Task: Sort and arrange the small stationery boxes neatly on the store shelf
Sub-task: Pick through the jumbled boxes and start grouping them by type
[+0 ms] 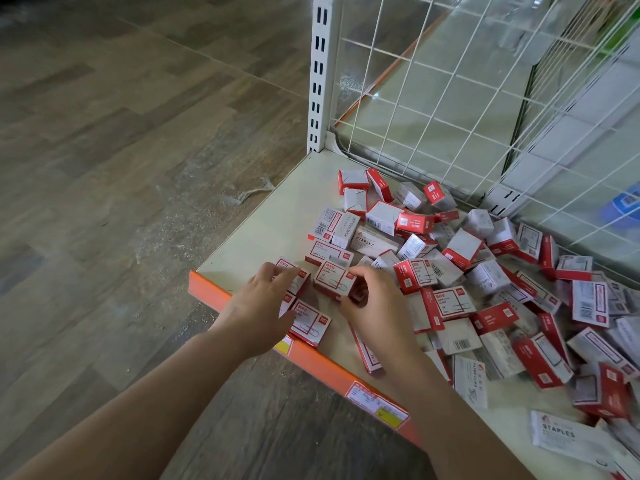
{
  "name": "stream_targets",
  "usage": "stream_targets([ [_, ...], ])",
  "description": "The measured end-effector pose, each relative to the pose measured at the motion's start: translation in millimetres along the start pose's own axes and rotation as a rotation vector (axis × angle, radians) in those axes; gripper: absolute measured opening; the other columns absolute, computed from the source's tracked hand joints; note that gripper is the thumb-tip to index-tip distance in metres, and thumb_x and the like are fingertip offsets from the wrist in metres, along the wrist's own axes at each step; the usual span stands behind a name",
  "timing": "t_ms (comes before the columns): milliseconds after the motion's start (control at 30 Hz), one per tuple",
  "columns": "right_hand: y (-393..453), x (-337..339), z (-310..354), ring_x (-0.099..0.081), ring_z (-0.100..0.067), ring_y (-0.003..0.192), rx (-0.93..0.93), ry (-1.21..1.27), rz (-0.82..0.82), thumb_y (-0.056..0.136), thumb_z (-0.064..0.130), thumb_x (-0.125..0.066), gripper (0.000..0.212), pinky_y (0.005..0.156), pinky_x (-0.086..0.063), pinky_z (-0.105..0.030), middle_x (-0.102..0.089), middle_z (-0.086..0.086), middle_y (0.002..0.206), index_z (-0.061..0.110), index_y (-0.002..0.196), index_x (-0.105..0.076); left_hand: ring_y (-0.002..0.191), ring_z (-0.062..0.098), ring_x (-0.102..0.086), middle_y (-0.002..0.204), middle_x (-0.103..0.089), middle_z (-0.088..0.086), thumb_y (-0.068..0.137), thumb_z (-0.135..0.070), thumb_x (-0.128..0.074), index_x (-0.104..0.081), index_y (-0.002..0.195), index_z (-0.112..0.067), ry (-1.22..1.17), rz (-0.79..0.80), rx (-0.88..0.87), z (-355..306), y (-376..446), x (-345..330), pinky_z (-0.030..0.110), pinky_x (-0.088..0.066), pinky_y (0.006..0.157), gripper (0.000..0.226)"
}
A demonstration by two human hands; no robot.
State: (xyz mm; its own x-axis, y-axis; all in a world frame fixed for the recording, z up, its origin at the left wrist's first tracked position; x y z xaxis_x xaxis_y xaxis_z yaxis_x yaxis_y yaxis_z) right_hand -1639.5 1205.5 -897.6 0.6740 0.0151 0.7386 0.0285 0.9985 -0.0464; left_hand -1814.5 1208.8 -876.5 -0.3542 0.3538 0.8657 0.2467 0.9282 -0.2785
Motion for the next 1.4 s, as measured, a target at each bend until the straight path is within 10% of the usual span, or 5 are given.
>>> stream_targets([
  [900, -20.0, -4.8, 7.5, -0.047, -0.007, 0.113, -0.014, 0.064, 0.199, 0.091, 0.041, -0.049, 0.035, 0.096, -0.042, -0.029, -0.054, 0.009, 0.119, 0.027, 0.123, -0.052, 0.135, 0.017, -0.027, 0.147, -0.017, -0.002, 0.095, -0.028, -0.044, -0.031, 0.139, -0.047, 0.125, 0.09, -0.019, -8.9, -2.1, 7.2, 0.031, -0.038, 0.103, 0.049],
  [1067, -30.3, 8.6, 3.9, -0.045, 0.006, 0.093, 0.019, 0.071, 0.108, 0.094, 0.035, -0.048, 0.026, 0.071, -0.029, -0.002, -0.053, 0.017, 0.102, 0.027, 0.117, -0.056, 0.135, 0.018, -0.029, 0.149, -0.018, -0.002, 0.094, -0.023, -0.044, -0.034, 0.139, -0.042, 0.117, 0.068, 0.03, -20.4, -4.9, 3.9, 0.031, -0.04, 0.101, 0.05],
  [1400, -43.6, 63.9, -12.8, -0.056, -0.003, 0.082, 0.007, 0.084, -0.216, 0.087, 0.004, -0.059, 0.02, 0.066, -0.042, -0.004, -0.059, 0.006, 0.091, 0.014, 0.103, -0.065, 0.123, 0.015, -0.043, 0.135, -0.044, -0.006, 0.094, -0.028, -0.047, -0.047, 0.132, -0.032, -0.01, 0.088, -0.005, -55.6, -6.5, -5.4, 0.032, -0.041, 0.1, 0.039],
])
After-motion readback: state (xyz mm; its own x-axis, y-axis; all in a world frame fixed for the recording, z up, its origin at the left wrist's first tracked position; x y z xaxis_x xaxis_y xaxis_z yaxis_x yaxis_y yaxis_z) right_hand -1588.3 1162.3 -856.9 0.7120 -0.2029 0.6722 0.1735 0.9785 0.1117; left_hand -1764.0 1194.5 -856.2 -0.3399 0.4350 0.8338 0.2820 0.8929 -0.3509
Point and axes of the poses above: each hand's wrist, its own y-axis towards the middle knuckle, its own x-axis out of the back of the hand, z = x × y, the point moved 1 cm from there along y, towards the middle knuckle
